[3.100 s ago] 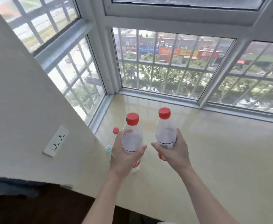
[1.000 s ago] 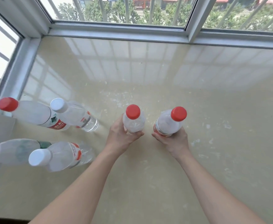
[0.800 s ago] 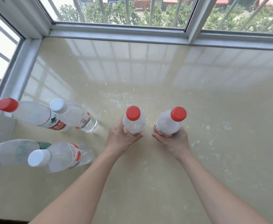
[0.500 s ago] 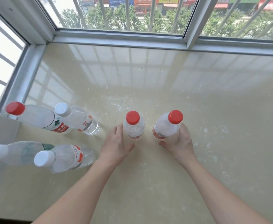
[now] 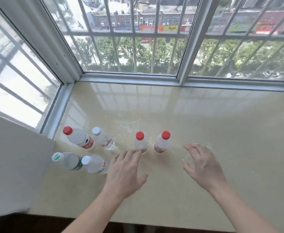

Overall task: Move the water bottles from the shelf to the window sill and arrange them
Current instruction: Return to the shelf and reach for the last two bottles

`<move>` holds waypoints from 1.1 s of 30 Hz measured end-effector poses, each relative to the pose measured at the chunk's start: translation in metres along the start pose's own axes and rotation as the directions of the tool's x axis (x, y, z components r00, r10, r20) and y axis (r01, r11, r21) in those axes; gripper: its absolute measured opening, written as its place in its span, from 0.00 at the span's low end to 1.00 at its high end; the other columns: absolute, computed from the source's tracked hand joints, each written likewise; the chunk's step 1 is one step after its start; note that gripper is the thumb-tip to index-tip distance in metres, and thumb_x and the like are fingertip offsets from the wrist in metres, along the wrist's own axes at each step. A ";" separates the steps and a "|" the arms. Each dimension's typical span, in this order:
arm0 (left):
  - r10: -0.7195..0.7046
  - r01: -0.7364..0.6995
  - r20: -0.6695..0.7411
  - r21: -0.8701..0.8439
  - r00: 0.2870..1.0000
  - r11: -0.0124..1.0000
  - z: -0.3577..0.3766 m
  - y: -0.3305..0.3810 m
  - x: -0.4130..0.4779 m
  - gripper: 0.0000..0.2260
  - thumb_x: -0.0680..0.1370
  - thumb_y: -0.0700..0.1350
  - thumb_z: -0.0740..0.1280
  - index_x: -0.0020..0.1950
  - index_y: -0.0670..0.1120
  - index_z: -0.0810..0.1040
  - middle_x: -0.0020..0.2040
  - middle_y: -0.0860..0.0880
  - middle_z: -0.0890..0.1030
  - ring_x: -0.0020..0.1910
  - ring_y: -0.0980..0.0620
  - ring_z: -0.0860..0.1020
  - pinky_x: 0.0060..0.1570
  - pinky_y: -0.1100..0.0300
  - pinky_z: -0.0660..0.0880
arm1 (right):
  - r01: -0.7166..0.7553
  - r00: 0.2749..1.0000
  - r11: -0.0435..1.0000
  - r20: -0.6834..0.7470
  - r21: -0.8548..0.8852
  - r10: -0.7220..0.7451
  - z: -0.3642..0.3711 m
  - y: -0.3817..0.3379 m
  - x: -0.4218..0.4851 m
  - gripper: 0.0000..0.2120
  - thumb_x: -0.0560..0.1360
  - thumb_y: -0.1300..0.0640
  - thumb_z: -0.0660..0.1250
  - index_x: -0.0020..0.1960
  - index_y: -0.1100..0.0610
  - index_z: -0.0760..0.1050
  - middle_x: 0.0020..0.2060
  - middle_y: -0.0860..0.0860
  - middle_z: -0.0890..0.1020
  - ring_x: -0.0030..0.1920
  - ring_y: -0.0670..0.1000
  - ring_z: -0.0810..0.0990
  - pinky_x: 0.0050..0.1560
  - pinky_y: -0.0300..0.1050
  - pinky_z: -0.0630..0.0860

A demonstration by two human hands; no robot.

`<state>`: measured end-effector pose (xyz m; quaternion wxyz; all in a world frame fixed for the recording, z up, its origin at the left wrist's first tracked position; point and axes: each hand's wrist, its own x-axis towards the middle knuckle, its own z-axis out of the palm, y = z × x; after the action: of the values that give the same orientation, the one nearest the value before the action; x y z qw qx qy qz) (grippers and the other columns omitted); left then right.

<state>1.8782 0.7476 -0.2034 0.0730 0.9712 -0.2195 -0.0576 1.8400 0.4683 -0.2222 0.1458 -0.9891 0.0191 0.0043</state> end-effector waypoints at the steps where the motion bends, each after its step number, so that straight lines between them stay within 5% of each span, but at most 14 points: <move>1: 0.019 -0.019 -0.015 -0.004 1.000 1.000 -0.017 0.004 0.001 0.30 0.67 0.67 0.61 0.63 0.51 0.74 0.58 0.53 0.78 0.56 0.48 0.78 0.57 0.50 0.75 | 0.007 0.999 1.000 -0.049 -0.008 -0.007 -0.016 -0.007 0.000 0.28 0.65 0.56 0.78 0.64 0.55 0.76 0.55 0.51 0.80 0.50 0.58 0.80 0.49 0.53 0.80; 10: 0.090 -0.097 -0.286 -0.008 0.954 0.995 -0.163 0.026 0.029 0.26 0.72 0.62 0.60 0.66 0.51 0.73 0.64 0.52 0.77 0.64 0.46 0.74 0.65 0.46 0.70 | 0.057 0.958 0.993 -0.273 -0.105 -0.084 -0.146 -0.077 0.020 0.25 0.71 0.49 0.72 0.66 0.54 0.75 0.60 0.52 0.78 0.60 0.57 0.77 0.59 0.55 0.77; 20: 0.184 -0.175 -0.361 0.056 0.914 0.983 -0.228 0.027 0.035 0.29 0.73 0.63 0.58 0.71 0.51 0.70 0.66 0.53 0.76 0.66 0.48 0.72 0.68 0.49 0.67 | 0.023 0.919 0.991 -0.387 -0.130 -0.072 -0.194 -0.120 0.020 0.25 0.74 0.43 0.62 0.67 0.54 0.75 0.60 0.53 0.79 0.62 0.58 0.77 0.62 0.56 0.77; 29: 0.410 -0.417 -0.320 0.050 0.854 0.908 -0.235 0.056 0.044 0.29 0.73 0.63 0.58 0.72 0.52 0.69 0.68 0.54 0.75 0.67 0.49 0.71 0.69 0.51 0.66 | -0.244 0.865 0.962 -0.477 -0.126 0.156 -0.215 -0.120 -0.022 0.23 0.73 0.47 0.68 0.66 0.54 0.76 0.61 0.54 0.79 0.65 0.58 0.76 0.65 0.57 0.75; 33: 0.540 -0.559 -0.285 0.018 0.792 0.829 -0.224 0.084 0.046 0.28 0.72 0.62 0.60 0.70 0.52 0.72 0.65 0.55 0.77 0.65 0.49 0.74 0.66 0.50 0.69 | -0.426 0.789 0.897 -0.532 -0.117 0.306 -0.219 -0.115 -0.073 0.23 0.74 0.45 0.62 0.64 0.54 0.77 0.60 0.52 0.80 0.63 0.57 0.77 0.63 0.54 0.76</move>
<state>1.9160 0.6786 0.0269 0.1492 0.8606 -0.4774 0.0956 1.7726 0.5176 0.0212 0.0163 -0.9428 0.2482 -0.2220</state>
